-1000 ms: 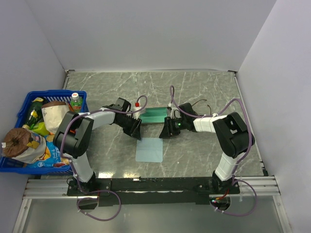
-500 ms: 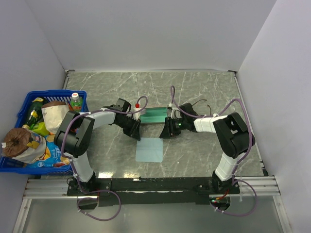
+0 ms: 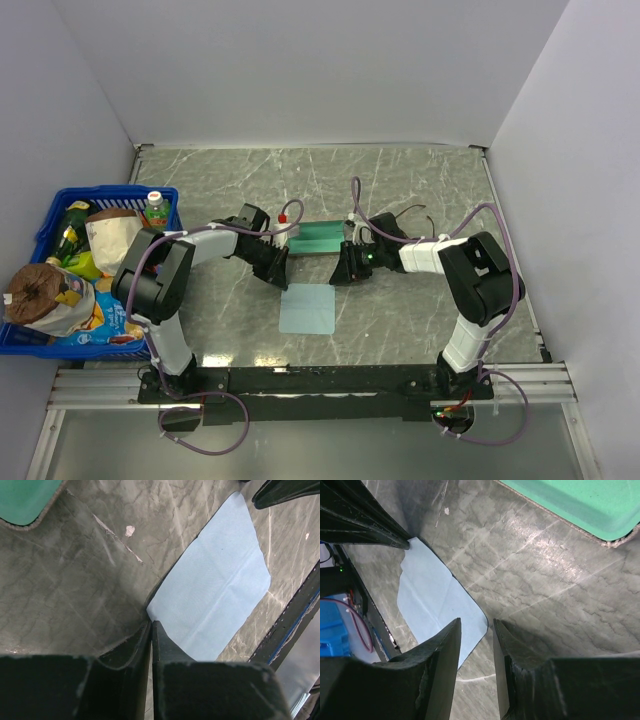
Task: Organize the sunglasses
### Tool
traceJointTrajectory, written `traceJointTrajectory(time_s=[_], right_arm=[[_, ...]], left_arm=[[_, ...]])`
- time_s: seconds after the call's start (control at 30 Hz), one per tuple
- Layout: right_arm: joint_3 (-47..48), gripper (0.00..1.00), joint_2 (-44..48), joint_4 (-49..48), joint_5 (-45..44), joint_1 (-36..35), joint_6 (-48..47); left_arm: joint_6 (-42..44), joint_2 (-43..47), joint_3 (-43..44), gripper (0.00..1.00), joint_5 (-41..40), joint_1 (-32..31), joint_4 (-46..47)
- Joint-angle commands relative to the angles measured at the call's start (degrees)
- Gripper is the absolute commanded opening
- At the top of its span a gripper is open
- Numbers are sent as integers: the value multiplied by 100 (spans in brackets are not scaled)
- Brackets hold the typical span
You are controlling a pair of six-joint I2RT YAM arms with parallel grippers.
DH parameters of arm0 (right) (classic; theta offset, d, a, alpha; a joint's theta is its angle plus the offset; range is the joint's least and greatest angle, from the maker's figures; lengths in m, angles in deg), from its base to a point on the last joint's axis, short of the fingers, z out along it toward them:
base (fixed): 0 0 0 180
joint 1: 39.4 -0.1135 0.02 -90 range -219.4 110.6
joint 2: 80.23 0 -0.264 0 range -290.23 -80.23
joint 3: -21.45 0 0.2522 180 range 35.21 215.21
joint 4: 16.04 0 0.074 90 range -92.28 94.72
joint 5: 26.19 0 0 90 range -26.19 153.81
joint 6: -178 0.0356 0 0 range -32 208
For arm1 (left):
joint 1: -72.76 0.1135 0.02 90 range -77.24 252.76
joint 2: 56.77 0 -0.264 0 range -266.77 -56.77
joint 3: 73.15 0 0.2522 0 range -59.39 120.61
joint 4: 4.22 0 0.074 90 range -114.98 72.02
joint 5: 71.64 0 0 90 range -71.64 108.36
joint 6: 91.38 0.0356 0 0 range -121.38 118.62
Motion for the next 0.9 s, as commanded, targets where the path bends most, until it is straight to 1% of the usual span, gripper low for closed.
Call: traceJointTrajectory(time_s=[0.0,0.53,0.7,0.87], right_arm=[[-131,40,-57,122,-366,15,-58],[-43,40,-268,297,-164,-240,-146],[-8,40,-311,359,-225,-284,-189],[19,36,-320,386,-313,-293,-207]], left_arm=[[54,-172,-116,11,-157,-16,-91],[63,-181,-116,12,-113,-16,-109],[72,-181,-107,12,-87,-7,-100],[72,-199,-116,12,-96,-7,-109]])
